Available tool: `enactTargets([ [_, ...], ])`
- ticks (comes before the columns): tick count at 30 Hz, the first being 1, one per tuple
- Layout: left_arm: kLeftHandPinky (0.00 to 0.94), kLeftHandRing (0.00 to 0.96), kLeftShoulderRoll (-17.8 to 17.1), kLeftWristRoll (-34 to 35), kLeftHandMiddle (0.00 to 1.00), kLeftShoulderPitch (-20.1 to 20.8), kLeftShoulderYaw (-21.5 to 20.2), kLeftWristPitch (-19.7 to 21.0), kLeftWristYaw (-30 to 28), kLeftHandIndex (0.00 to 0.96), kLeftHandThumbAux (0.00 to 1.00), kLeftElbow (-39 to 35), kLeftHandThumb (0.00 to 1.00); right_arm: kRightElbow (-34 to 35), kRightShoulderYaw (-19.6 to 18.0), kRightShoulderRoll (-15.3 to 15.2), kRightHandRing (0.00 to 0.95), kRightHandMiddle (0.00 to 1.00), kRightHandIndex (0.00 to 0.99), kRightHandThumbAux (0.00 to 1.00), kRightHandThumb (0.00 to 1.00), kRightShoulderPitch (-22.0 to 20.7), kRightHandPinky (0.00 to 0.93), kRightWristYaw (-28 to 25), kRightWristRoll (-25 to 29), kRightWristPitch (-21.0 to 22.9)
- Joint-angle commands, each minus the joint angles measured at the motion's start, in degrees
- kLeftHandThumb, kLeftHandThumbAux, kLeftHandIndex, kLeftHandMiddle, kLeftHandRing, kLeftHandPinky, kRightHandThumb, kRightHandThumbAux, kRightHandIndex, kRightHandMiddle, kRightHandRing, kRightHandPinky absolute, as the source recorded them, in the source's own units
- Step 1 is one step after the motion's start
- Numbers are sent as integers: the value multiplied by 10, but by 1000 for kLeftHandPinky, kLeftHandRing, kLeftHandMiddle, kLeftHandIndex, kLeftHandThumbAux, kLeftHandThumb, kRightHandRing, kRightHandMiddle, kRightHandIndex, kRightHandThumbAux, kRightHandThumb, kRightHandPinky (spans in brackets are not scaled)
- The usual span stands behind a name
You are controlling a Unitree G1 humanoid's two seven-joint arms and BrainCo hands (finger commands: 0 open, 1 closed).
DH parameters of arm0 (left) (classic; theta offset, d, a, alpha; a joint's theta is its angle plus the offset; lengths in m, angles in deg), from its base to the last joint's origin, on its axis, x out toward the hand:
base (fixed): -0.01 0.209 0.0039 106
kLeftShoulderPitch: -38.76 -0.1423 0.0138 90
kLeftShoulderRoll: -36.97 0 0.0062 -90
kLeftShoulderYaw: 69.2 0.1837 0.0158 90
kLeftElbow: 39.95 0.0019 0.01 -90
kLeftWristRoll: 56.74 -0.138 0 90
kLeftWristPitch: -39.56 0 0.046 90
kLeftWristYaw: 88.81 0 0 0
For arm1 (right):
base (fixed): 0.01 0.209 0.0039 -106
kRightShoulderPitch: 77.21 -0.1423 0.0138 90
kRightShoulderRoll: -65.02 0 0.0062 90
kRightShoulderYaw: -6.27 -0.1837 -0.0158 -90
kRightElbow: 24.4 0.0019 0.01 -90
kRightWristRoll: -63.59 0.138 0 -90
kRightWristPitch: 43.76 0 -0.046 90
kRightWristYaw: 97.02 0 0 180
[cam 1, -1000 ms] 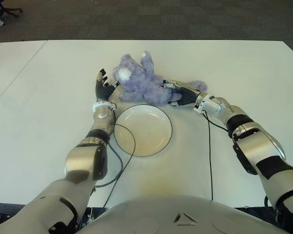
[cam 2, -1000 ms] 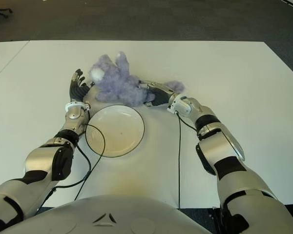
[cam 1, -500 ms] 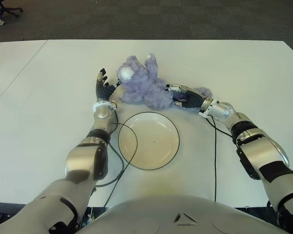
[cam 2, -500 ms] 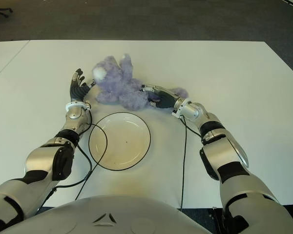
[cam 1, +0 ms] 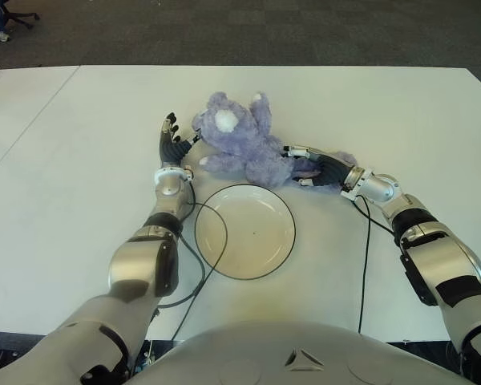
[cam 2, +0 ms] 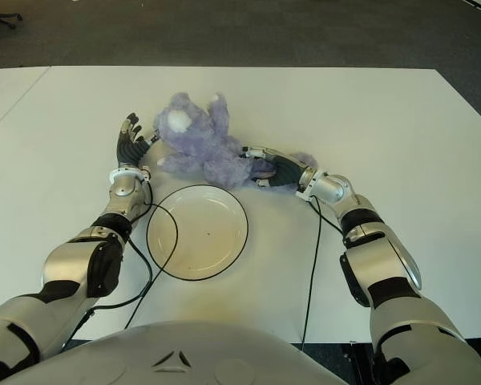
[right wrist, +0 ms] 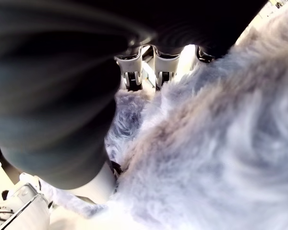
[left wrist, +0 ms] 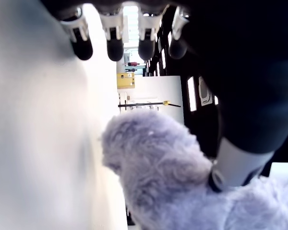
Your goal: Put the doll into the plate.
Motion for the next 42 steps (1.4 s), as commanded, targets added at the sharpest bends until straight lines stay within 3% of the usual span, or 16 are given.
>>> enactTargets([
  [1,84,49,31,6,47,-87,-6,40,-20,37,777,55,71,-7,18,1,142,107,55,881,383,48,196,-56,-27,48],
  [7,92,55,29,2,48,-80,1,52,-14,31,795,54,51,3,12,5,159,118,46,879,340,52,222,-47,-28,62],
  [22,84,55,29,-4,46,-83,8,49,-6,23,798,55,6,16,2,11,190,143,55,889,347,57,246,-25,-28,82],
  [32,91,58,32,5,53,-85,0,40,-11,35,797,55,51,21,-8,8,174,132,49,896,333,53,229,-7,-29,83],
  [42,79,62,33,8,58,-84,-4,38,-11,40,779,54,67,21,-19,9,186,119,53,912,380,45,289,11,-29,86],
])
